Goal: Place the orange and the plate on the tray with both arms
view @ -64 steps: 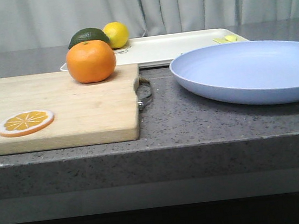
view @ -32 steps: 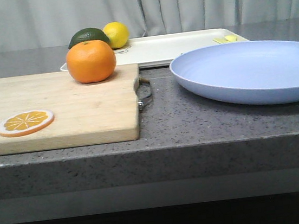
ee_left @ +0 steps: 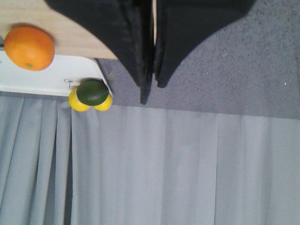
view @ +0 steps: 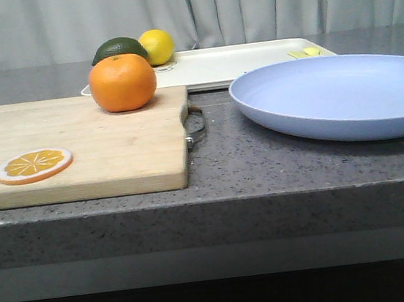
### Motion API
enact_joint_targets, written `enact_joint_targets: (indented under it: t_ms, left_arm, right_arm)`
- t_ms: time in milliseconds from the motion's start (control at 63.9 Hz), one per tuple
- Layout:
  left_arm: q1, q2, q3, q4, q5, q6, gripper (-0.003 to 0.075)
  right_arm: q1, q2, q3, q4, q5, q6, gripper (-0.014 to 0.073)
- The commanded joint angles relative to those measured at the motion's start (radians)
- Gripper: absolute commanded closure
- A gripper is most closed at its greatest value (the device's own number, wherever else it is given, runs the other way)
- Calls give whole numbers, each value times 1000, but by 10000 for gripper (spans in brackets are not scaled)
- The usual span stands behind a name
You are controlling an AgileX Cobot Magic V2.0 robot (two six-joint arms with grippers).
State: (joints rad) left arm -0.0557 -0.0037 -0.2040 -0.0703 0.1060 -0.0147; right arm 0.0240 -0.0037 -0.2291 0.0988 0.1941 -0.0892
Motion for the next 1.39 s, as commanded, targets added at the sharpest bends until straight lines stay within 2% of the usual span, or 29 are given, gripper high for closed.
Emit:
enact_joint_targets:
  t_ms: [0,360,626,908,987,1049,1143,1206,1269,1316,1378]
  left_arm:
    - [1,23,-121,-9,11,-1,738]
    - [1,292,-455,-9,356,-1,738]
    - [1,411,-465,-14,386,-1,738]
    - [1,475,-446,-16,391,-1,731]
    - [1,484,-446,-16,389,-1,672]
    - [1,491,-446,-16,389,-1,579]
    - [1,497,-446,-16,384,-1,386]
    - [1,504,-446,-16,380,-1,250]
    - [1,516,-446,-16,380,15,167]
    - [-1,529,-448,-16,380,30,139]
    - [-23,549,-456,-26,375,30,141]
  right_arm:
    - [-2,46,-106,0,-37,-6,662]
    - [-2,335,-395,0,228,-6,662]
    - [-2,483,-411,0,333,-6,662]
    - [-2,556,-399,0,357,-6,645]
    - [-2,566,-399,0,357,-6,569]
    - [-2,568,-399,0,357,-6,462]
    - [-2,568,-399,-8,350,-8,249]
    - [-2,568,-399,-9,349,-8,147]
    - [-2,568,-399,-9,349,-8,60]
    - [-2,568,-399,-9,349,-8,29]
    - [-2,568,-399,-9,353,-8,22]
